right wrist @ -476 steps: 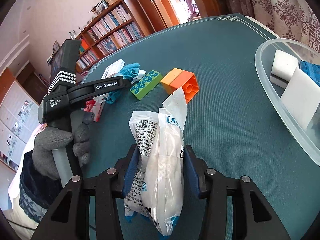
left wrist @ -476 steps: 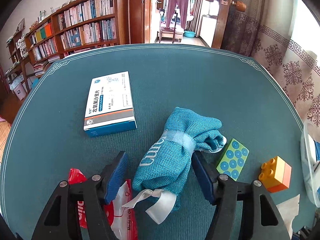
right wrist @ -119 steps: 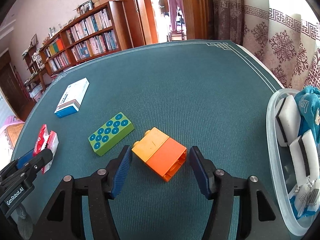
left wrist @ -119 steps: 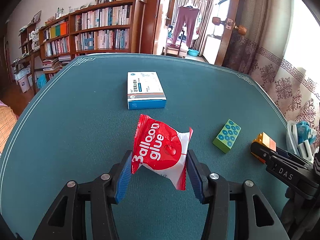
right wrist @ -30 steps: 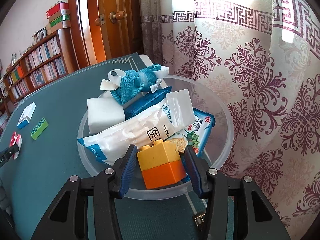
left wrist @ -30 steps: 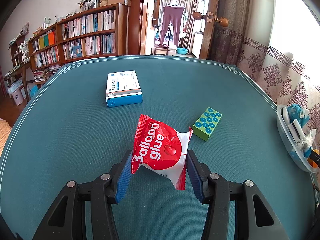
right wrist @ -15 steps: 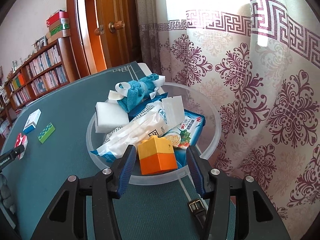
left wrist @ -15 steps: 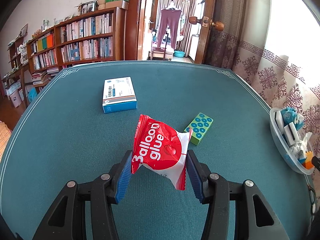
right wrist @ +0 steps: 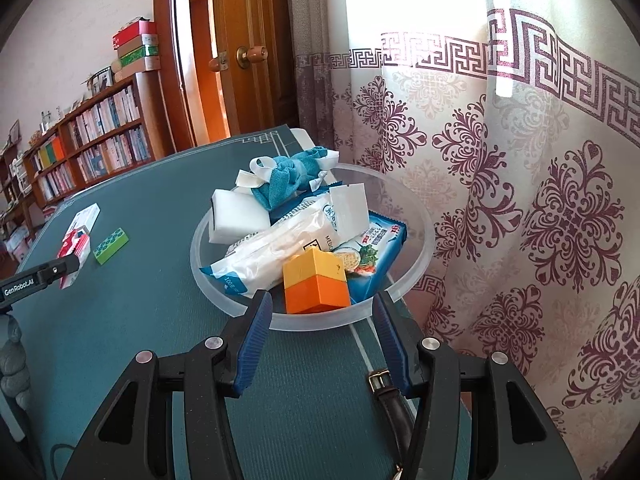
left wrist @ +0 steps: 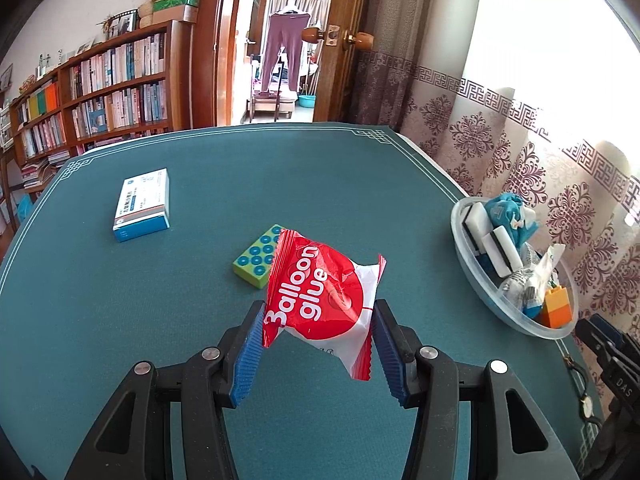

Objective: Organize objects
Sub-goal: 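Lower the orange block into the bowl while the left carries the glue bag over it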

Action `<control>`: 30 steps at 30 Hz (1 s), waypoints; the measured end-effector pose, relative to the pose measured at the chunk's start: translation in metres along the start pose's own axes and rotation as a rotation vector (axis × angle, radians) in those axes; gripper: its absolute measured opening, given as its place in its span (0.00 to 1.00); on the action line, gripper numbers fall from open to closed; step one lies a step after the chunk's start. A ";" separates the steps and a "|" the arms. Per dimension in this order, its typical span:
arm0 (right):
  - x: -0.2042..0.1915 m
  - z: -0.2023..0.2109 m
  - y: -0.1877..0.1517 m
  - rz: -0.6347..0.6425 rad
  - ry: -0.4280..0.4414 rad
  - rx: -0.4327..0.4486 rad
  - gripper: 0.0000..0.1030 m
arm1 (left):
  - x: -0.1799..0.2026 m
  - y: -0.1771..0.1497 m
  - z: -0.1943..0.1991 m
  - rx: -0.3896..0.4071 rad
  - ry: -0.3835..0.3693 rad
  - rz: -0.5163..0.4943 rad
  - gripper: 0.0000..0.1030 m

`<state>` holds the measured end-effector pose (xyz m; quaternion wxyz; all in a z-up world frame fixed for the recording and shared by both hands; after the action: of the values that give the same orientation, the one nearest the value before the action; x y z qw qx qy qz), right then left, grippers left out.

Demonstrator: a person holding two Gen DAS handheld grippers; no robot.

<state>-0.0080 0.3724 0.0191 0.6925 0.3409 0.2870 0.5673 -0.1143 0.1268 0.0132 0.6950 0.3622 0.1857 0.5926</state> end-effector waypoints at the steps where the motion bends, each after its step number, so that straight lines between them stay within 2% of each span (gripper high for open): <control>1: 0.001 0.000 -0.001 0.002 0.004 0.000 0.52 | 0.007 0.001 -0.001 -0.002 -0.009 -0.009 0.53; 9: 0.004 -0.001 -0.008 -0.007 0.017 0.012 0.52 | 0.070 0.007 -0.003 -0.010 -0.080 -0.107 0.53; 15: -0.005 0.005 -0.007 0.058 0.006 0.061 0.52 | 0.111 0.015 -0.006 -0.012 -0.130 -0.161 0.54; 30: 0.008 0.004 -0.006 -0.003 0.023 0.058 0.52 | 0.176 0.021 -0.036 -0.060 -0.213 -0.238 0.54</control>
<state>0.0001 0.3788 0.0169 0.6798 0.3538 0.3117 0.5618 -0.1130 0.3064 0.0346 0.7867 0.3774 0.1349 0.4695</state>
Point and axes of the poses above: each gripper's, at about its wrist camera, not at the fingertips, and z roughly against the way its jaws point, x to its right, y to its top, the point moved 7 cm from there along -z, roughly the way its jaws point, and after that the axes turned 3 degrees about z, right-handed, at the moved point
